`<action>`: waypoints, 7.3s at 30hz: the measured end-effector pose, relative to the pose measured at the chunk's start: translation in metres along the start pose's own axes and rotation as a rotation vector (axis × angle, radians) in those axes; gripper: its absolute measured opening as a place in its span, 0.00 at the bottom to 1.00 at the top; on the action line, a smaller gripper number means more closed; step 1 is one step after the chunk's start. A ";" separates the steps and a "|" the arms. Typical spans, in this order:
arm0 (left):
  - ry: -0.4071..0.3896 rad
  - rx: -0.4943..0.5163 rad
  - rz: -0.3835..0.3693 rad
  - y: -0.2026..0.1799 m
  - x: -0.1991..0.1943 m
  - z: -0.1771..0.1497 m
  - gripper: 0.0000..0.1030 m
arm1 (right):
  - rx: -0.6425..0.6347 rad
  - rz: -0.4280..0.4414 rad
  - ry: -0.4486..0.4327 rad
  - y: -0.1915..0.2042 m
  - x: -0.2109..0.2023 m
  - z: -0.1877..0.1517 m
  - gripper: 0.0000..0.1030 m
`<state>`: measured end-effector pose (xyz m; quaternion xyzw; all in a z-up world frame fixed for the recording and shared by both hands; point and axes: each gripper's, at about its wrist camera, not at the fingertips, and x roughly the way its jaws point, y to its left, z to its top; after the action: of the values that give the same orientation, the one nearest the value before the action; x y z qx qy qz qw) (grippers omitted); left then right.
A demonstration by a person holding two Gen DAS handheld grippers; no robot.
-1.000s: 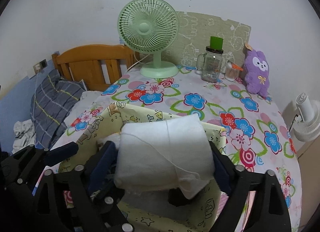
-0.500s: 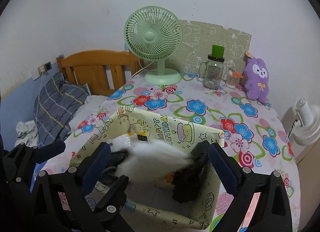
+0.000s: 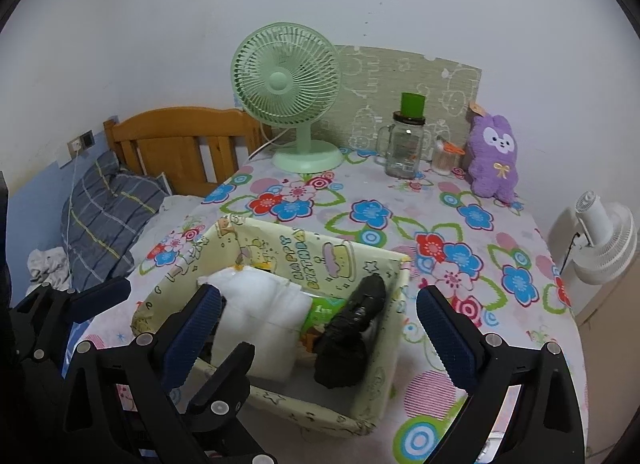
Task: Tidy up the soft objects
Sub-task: 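Lower both items into the box and open both tools, then withdraw both tools from the box toward the pink items on the bed, then grasp the pink tissue packet with left tool while right tool grasps the white-beige roll, then lift and carry the pink packet and white-beige roll over the fabric box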
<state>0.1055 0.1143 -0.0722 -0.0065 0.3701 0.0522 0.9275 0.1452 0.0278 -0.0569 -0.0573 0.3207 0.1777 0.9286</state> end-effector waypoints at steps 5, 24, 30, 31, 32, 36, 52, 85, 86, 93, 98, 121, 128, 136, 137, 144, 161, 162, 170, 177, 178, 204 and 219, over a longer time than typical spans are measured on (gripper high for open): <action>-0.016 0.010 -0.011 -0.009 -0.006 0.001 0.99 | 0.016 -0.021 -0.008 -0.010 -0.010 -0.001 0.97; -0.089 0.044 -0.048 -0.055 -0.032 0.008 0.99 | 0.077 -0.094 -0.044 -0.054 -0.051 -0.006 0.97; -0.094 0.040 -0.068 -0.067 -0.037 0.011 0.99 | 0.085 -0.112 -0.055 -0.067 -0.064 -0.009 0.97; -0.094 0.041 -0.070 -0.069 -0.038 0.011 0.99 | 0.086 -0.114 -0.055 -0.069 -0.065 -0.009 0.97; -0.096 0.044 -0.071 -0.072 -0.039 0.010 0.99 | 0.088 -0.115 -0.056 -0.071 -0.067 -0.010 0.97; -0.107 0.054 -0.073 -0.082 -0.044 0.010 0.99 | 0.092 -0.122 -0.070 -0.079 -0.074 -0.013 0.97; -0.109 0.099 -0.109 -0.132 -0.047 -0.006 0.93 | 0.124 -0.154 -0.088 -0.123 -0.092 -0.042 0.97; 0.064 0.161 -0.203 -0.191 0.010 -0.065 0.89 | 0.201 -0.157 0.037 -0.176 -0.054 -0.123 0.97; 0.069 0.163 -0.203 -0.191 0.012 -0.067 0.89 | 0.201 -0.155 0.042 -0.176 -0.053 -0.124 0.97; 0.103 0.173 -0.206 -0.196 0.025 -0.078 0.89 | 0.218 -0.158 0.083 -0.182 -0.040 -0.139 0.97; 0.132 0.190 -0.208 -0.201 0.035 -0.088 0.89 | 0.229 -0.161 0.127 -0.186 -0.028 -0.149 0.96; 0.142 0.235 -0.190 -0.233 0.057 -0.087 0.89 | 0.332 -0.175 0.182 -0.226 -0.013 -0.169 0.91; 0.130 0.243 -0.168 -0.240 0.064 -0.078 0.89 | 0.377 -0.171 0.179 -0.235 -0.010 -0.168 0.86; 0.145 0.232 -0.192 -0.241 0.070 -0.070 0.72 | 0.398 -0.165 0.183 -0.239 -0.001 -0.161 0.84; 0.147 0.226 -0.198 -0.240 0.072 -0.069 0.71 | 0.397 -0.162 0.184 -0.239 0.000 -0.159 0.84; 0.162 0.203 -0.232 -0.238 0.076 -0.063 0.43 | 0.403 -0.149 0.193 -0.241 0.007 -0.152 0.83; 0.184 0.187 -0.233 -0.216 0.069 -0.070 0.39 | 0.321 -0.116 0.246 -0.216 0.026 -0.145 0.54; 0.184 0.188 -0.233 -0.215 0.068 -0.071 0.39 | 0.310 -0.132 0.246 -0.215 0.026 -0.145 0.50; 0.186 0.179 -0.237 -0.215 0.069 -0.069 0.39 | 0.308 -0.152 0.259 -0.214 0.027 -0.143 0.31; 0.174 0.166 -0.241 -0.214 0.068 -0.062 0.39 | 0.315 -0.159 0.249 -0.213 0.025 -0.136 0.28; 0.172 0.164 -0.242 -0.213 0.068 -0.061 0.39 | 0.315 -0.161 0.247 -0.213 0.024 -0.134 0.29; 0.044 0.127 -0.237 -0.196 0.018 -0.020 0.39 | 0.287 -0.155 0.118 -0.193 -0.022 -0.082 0.29; -0.031 0.115 -0.215 -0.182 -0.017 0.001 0.39 | 0.256 -0.150 0.028 -0.180 -0.054 -0.052 0.29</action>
<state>0.1130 -0.0686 -0.0646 0.0077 0.3552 -0.0686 0.9322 0.1416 -0.1665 -0.0663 0.0355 0.3484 0.0646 0.9344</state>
